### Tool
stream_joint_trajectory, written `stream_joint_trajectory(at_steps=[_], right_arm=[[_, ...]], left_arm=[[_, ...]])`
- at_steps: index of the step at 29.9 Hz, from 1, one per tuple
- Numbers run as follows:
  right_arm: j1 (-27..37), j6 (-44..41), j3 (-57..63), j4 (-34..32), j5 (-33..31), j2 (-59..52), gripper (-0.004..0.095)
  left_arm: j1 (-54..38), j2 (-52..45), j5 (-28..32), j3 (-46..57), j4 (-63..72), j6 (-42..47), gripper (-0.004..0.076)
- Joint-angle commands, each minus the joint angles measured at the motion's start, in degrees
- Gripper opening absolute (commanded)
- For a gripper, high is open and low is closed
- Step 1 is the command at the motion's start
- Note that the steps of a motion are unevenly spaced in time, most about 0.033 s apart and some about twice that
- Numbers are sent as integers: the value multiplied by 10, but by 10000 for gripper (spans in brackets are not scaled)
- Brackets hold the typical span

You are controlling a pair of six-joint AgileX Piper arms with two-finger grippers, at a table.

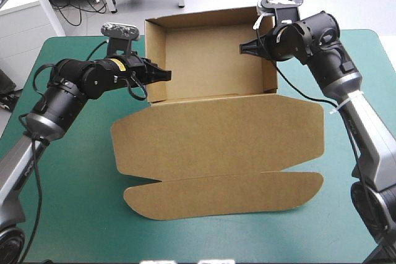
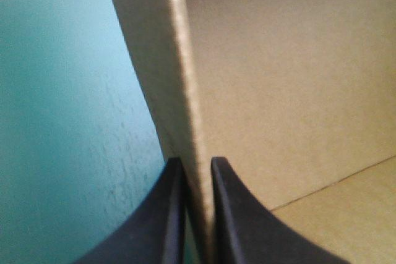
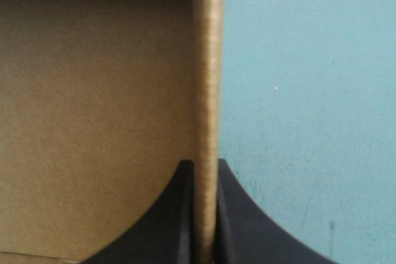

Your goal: Fold the box

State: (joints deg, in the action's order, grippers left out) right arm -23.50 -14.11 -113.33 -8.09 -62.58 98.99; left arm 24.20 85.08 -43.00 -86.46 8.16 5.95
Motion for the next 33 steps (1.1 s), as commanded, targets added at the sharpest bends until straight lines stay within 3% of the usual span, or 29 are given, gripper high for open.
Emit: stream_joint_trajectory(at_steps=[1,12,33], right_arm=[[-4,20,-16,27,9,-8,-15],[-2,55,-16,98,-91,83,-19],[-2,71,-16,144,-93,155,-16]], left_arm=[[11,14,-8,-22,47,-19,-10],[-11,87,-72,-22,65,-19,-10],[-18,149,-148,-22,27,-19,1]])
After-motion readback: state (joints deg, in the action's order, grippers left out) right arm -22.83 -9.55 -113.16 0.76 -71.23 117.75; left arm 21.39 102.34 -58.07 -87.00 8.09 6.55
